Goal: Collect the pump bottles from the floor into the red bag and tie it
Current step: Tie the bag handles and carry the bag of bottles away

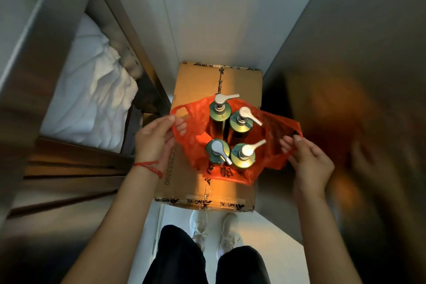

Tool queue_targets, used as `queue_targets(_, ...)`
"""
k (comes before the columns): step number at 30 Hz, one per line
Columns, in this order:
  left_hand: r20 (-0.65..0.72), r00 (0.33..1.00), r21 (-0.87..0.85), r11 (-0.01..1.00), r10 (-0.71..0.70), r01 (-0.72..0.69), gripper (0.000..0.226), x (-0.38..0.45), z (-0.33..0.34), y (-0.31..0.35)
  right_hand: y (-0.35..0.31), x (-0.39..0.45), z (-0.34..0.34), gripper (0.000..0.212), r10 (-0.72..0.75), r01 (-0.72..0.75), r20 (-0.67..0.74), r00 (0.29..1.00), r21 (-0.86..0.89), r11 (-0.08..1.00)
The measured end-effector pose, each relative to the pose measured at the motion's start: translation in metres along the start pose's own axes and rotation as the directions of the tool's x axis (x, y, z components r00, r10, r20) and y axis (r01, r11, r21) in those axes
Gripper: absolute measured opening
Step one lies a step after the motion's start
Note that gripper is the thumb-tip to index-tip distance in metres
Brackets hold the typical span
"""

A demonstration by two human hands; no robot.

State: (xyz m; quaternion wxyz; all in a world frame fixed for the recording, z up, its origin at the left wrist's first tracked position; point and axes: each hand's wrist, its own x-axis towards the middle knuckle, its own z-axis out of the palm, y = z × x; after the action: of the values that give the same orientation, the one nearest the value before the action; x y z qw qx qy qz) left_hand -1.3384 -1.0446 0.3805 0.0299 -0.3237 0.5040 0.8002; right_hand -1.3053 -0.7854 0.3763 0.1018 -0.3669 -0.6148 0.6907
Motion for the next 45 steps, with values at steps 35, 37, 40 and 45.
queue_targets(35, 0.558, 0.631, 0.432, 0.461, 0.539, -0.775, 0.009, -0.047, 0.106, 0.053, -0.096, -0.027, 0.036, 0.009, -0.401, 0.670, 0.614, 0.680, -0.296, 0.681)
queue_targets(37, 0.576, 0.638, 0.403, 0.501, 0.512, -0.766, 0.011, -0.039, 0.112, 0.050, -0.102, -0.024, 0.039, 0.008, -0.436, 0.739, 0.656, 0.616, -0.292, 0.607)
queue_targets(40, 0.615, 0.690, 0.344, 0.658, 0.382, -0.670, 0.016, -0.030, 0.120, 0.044, -0.108, -0.018, 0.045, 0.007, -0.457, 0.801, 0.703, 0.545, -0.276, 0.531)
queue_targets(45, 0.667, 0.697, 0.358, 0.708, 0.262, -0.609, 0.022, -0.020, 0.123, 0.036, -0.109, -0.010, 0.051, 0.007, -0.428, 0.750, 0.688, 0.585, -0.260, 0.608)
